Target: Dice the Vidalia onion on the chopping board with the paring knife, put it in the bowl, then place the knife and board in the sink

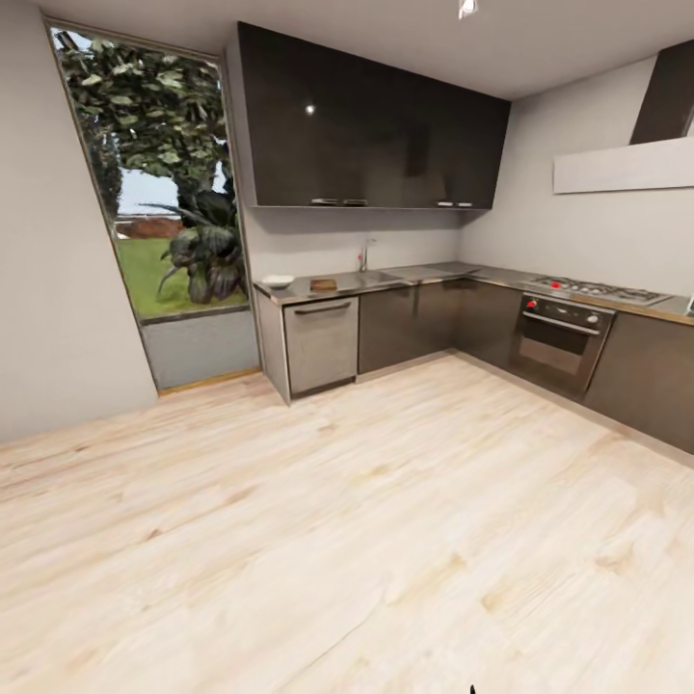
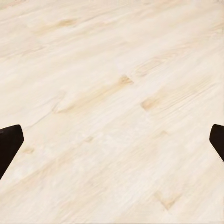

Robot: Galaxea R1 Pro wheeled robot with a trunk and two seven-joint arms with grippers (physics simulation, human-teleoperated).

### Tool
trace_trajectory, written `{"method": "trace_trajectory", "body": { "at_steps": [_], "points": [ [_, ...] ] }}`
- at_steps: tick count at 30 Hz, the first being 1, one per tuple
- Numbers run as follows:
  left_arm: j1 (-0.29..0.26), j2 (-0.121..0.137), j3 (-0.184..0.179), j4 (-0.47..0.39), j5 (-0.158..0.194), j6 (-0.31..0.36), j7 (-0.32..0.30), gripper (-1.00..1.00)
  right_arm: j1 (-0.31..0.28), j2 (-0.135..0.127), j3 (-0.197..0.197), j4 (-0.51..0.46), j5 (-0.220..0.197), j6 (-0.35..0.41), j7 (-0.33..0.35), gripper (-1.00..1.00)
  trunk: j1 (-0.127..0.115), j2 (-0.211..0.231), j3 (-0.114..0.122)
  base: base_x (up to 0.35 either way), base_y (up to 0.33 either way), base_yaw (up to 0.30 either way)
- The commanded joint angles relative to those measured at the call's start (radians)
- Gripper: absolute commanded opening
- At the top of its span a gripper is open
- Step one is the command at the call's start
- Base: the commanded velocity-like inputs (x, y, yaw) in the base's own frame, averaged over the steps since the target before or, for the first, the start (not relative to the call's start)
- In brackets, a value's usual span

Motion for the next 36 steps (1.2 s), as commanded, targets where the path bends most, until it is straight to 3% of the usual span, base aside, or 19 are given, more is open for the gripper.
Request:
{"method": "trace_trajectory", "body": {
  "at_steps": [1,36],
  "points": [
    [0.0,0.0,0.0,-0.001,0.002,-0.001,0.0,1.0,0.0,0.0,0.0,0.0,0.0,-0.002,-0.003,1.0,0.001,0.0,-0.001,0.306,-0.162,0.0],
    [0.0,0.0,0.0,-0.001,0.002,-0.001,0.0,1.0,0.0,0.0,0.0,0.0,0.001,-0.002,-0.003,1.0,0.001,0.0,-0.001,0.302,-0.17,0.0]
  ]
}}
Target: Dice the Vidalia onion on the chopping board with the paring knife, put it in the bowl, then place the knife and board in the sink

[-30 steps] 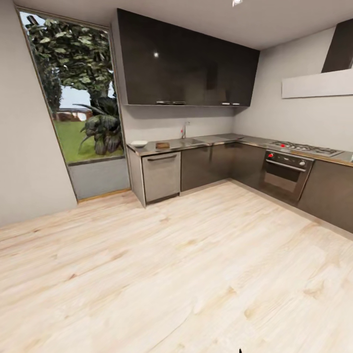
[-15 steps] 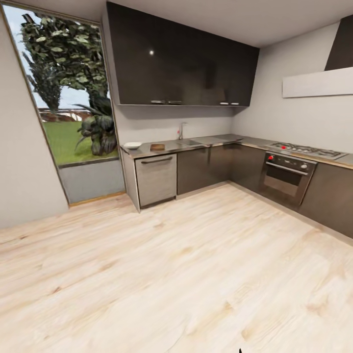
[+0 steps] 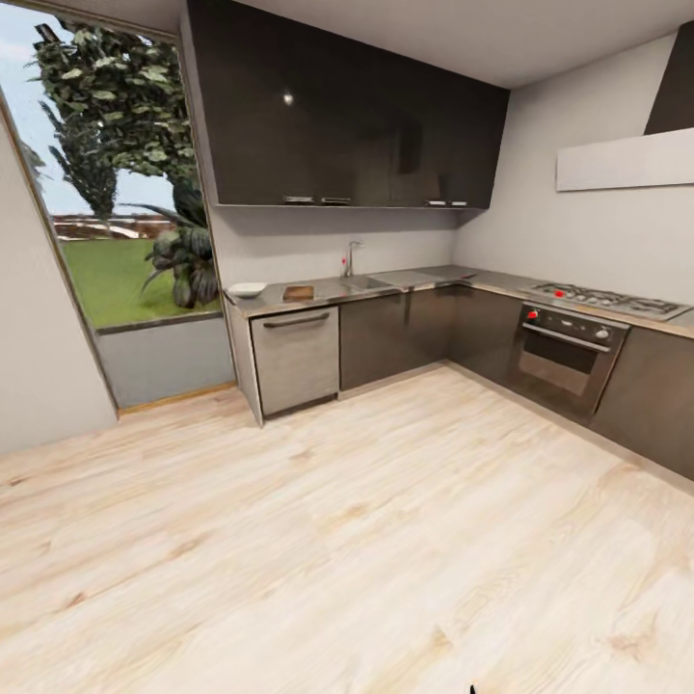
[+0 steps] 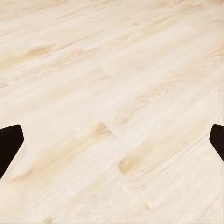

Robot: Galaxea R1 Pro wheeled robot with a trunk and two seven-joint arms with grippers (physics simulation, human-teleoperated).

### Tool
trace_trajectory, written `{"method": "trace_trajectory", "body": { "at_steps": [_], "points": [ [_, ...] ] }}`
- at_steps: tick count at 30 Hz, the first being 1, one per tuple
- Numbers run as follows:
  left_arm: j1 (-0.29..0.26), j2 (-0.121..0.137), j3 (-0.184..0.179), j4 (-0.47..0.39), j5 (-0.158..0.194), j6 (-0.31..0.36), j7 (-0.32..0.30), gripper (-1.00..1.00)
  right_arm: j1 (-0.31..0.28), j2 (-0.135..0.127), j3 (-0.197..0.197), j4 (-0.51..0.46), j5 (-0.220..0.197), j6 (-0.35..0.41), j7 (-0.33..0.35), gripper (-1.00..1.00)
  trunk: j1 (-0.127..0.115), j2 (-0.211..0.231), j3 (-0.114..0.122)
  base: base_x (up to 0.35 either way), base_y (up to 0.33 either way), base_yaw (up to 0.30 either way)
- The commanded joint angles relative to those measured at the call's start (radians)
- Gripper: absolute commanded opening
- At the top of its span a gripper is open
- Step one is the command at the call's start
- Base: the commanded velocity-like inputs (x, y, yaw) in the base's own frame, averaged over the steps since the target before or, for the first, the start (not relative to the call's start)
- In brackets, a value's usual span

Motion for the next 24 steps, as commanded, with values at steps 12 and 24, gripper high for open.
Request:
{"method": "trace_trajectory", "body": {
  "at_steps": [12,24],
  "points": [
    [0.0,0.0,0.0,-0.001,0.002,-0.001,0.0,1.0,0.0,0.0,0.0,0.0,0.0,-0.002,-0.003,1.0,0.001,0.0,-0.001,0.301,-0.171,0.0],
    [0.0,0.0,0.0,-0.001,0.002,-0.001,0.0,1.0,0.0,0.0,0.0,0.0,-0.001,-0.002,-0.003,1.0,0.001,0.0,-0.001,0.296,-0.18,0.0]
  ]
}}
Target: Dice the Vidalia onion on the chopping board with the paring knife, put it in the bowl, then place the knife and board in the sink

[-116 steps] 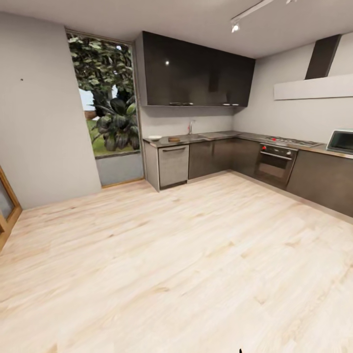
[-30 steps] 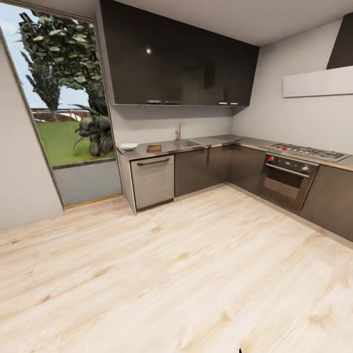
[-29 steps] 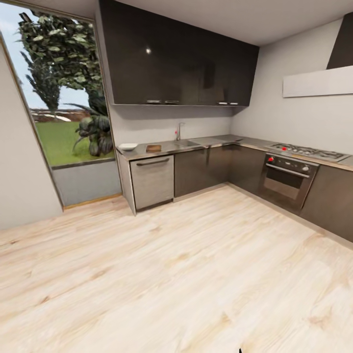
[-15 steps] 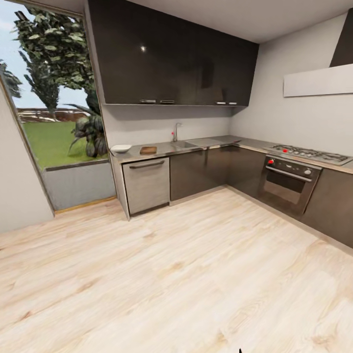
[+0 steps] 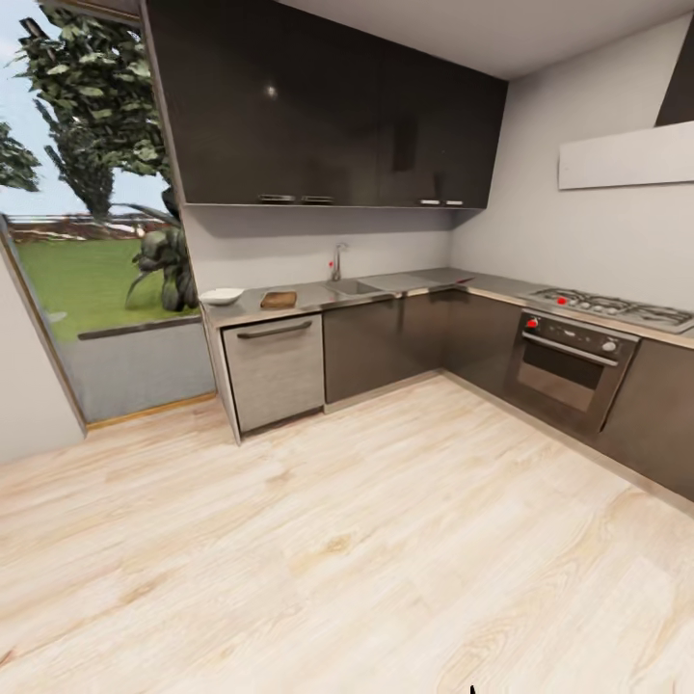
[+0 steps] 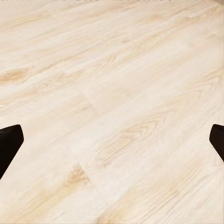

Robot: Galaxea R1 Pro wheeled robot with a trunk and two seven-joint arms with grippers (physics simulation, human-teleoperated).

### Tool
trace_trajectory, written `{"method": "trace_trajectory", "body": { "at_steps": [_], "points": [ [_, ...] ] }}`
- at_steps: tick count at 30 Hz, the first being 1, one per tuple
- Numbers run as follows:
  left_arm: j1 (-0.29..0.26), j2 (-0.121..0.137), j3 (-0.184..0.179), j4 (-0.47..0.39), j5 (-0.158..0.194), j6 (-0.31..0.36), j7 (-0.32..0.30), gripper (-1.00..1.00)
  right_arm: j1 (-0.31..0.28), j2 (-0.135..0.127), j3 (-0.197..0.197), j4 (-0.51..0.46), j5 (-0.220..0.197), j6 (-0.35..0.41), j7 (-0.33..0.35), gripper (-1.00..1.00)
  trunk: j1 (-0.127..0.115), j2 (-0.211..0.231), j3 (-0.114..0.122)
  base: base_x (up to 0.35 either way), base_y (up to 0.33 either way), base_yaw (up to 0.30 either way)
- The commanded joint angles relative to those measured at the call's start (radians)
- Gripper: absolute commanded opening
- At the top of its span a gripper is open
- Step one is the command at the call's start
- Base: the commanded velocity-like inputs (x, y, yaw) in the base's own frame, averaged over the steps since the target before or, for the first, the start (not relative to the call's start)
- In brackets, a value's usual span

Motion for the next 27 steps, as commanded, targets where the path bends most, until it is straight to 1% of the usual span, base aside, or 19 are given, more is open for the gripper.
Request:
{"method": "trace_trajectory", "body": {
  "at_steps": [1,27],
  "points": [
    [0.0,0.0,0.0,-0.001,0.002,-0.001,0.0,1.0,0.0,0.0,0.0,0.0,0.001,-0.002,-0.003,1.0,0.001,0.0,-0.001,0.295,-0.182,0.0],
    [0.0,-0.001,0.0,0.011,0.002,-0.001,0.0,1.0,0.0,0.002,0.005,0.0,0.002,-0.002,-0.003,1.0,0.001,0.0,-0.001,0.295,-0.182,0.0]
  ]
}}
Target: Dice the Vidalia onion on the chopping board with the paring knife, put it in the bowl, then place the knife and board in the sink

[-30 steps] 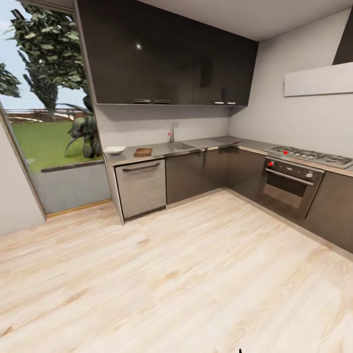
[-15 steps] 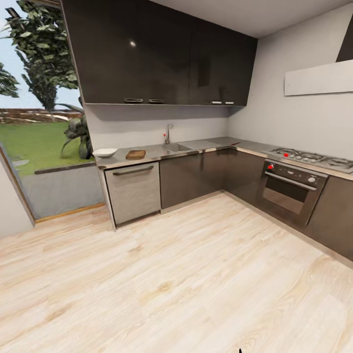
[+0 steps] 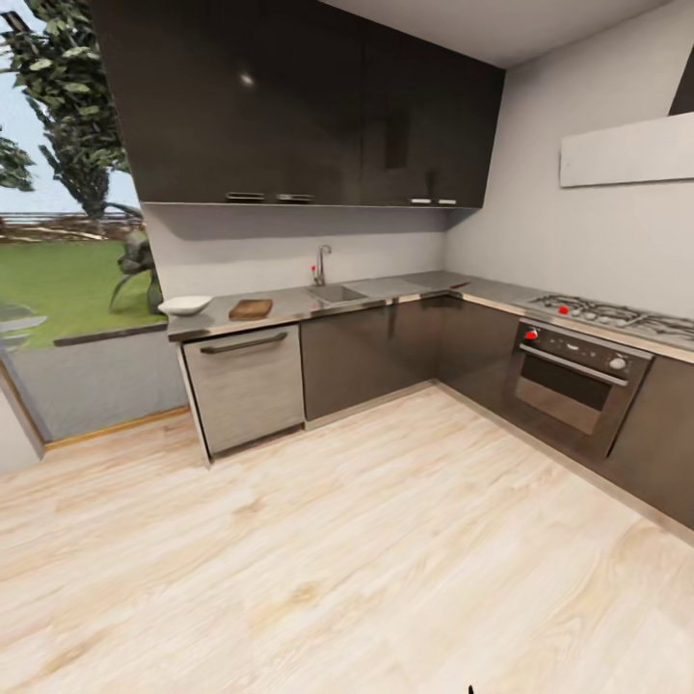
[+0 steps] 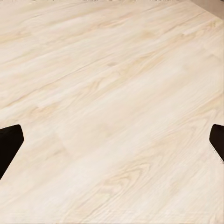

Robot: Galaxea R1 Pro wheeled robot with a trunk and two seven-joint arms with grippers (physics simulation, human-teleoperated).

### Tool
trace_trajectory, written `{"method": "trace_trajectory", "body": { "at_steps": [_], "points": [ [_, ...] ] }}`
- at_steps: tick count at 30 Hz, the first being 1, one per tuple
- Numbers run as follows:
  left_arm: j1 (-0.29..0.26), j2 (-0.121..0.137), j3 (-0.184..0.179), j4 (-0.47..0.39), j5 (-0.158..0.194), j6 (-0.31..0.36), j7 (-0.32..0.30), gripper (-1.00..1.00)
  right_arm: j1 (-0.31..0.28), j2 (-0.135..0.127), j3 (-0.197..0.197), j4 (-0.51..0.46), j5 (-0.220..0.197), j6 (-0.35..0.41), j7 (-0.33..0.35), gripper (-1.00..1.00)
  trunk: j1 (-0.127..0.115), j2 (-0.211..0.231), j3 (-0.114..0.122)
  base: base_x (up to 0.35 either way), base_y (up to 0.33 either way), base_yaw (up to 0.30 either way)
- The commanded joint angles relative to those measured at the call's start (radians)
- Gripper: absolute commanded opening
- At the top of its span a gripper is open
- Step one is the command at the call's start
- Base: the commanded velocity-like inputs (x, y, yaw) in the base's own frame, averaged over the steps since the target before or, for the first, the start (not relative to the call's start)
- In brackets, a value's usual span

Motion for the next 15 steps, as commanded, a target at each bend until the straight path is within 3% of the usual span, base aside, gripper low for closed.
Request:
{"method": "trace_trajectory", "body": {
  "at_steps": [1,15],
  "points": [
    [0.0,0.0,0.0,-0.001,0.002,-0.001,0.0,1.0,0.0,0.0,0.001,0.0,0.0,-0.002,-0.003,1.0,0.001,0.0,-0.001,0.295,-0.182,0.0],
    [0.0,0.0,0.0,-0.001,0.002,-0.001,0.0,1.0,0.0,0.0,0.0,0.0,0.0,-0.002,-0.003,1.0,0.001,0.0,-0.001,0.295,-0.182,0.028]
  ]
}}
